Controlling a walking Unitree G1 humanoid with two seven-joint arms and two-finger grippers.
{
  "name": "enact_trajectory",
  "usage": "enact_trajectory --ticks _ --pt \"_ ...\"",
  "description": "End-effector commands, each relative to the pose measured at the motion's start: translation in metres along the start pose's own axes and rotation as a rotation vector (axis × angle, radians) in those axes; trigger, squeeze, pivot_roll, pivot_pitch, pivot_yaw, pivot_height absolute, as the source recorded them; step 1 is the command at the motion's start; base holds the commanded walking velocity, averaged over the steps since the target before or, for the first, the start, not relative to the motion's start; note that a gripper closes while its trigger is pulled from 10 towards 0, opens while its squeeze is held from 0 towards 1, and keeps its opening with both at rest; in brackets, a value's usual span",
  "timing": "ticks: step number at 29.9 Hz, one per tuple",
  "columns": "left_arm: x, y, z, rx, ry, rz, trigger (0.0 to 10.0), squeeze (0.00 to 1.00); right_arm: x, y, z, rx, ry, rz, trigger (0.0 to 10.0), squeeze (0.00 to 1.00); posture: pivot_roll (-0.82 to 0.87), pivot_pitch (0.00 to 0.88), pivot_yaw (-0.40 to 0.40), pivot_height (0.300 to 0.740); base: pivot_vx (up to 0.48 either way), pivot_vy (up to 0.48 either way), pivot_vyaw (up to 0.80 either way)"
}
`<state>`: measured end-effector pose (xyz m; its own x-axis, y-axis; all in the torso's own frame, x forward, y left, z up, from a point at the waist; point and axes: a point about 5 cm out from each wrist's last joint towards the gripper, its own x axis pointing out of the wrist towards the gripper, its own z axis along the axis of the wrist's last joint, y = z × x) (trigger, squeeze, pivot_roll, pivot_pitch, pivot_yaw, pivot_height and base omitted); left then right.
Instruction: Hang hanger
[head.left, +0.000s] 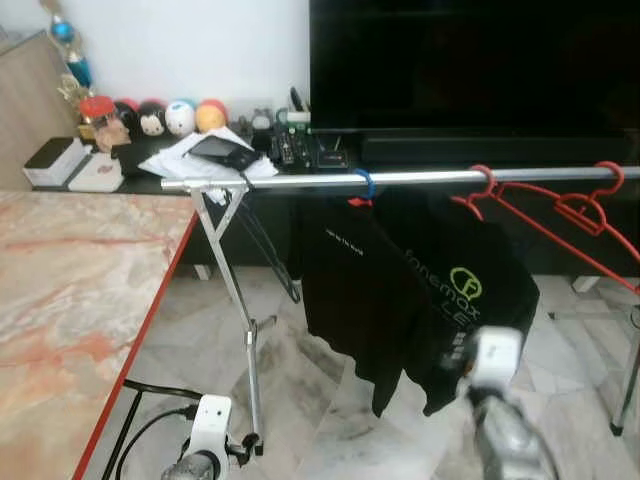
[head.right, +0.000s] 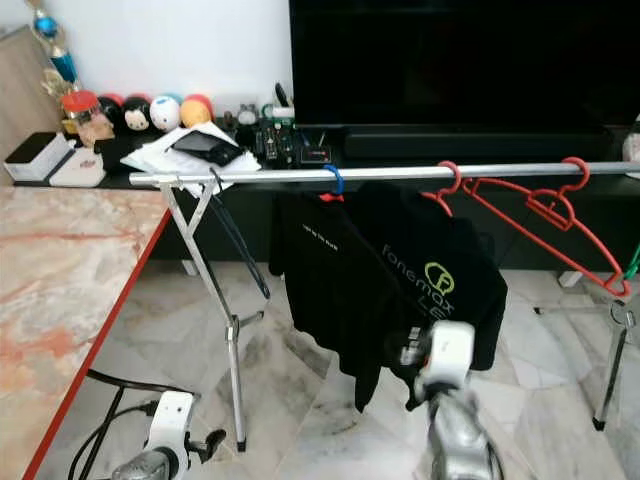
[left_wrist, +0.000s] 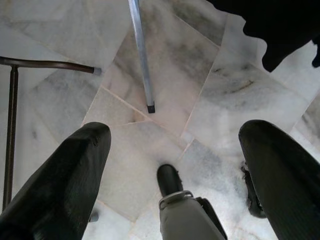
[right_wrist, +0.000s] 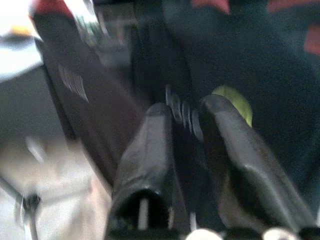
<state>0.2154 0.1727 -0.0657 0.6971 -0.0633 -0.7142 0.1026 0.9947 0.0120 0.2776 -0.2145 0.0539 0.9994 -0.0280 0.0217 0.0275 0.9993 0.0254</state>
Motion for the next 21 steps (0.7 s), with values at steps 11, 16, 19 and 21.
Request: enact_trajectory --ticks 11,16,19,21 --pt "0.000 0.002 -0.001 0.008 0.012 0.004 10.0 0.00 -0.030 0.024 0.038 -0.054 -0.086 0.128 10.0 0.00 -0.12 0.000 0.022 0.740 0.000 0.000 0.00" --pt "0.000 0.001 0.000 0.005 0.009 0.002 10.0 0.00 -0.044 0.032 0.033 -0.055 -0.020 0.220 10.0 0.00 -0.13 0.000 0.023 0.740 0.000 0.000 0.00" --pt "0.000 0.001 0.000 0.006 0.010 -0.002 10.0 0.00 -0.045 0.032 0.035 -0.058 0.016 0.231 10.0 0.00 -0.13 0.000 0.021 0.740 0.000 0.000 0.00" --pt "0.001 0.000 0.000 0.004 0.011 -0.002 10.0 0.00 -0.041 0.030 0.039 -0.066 0.011 0.226 10.0 0.00 -0.13 0.000 0.020 0.740 0.000 0.000 0.00"
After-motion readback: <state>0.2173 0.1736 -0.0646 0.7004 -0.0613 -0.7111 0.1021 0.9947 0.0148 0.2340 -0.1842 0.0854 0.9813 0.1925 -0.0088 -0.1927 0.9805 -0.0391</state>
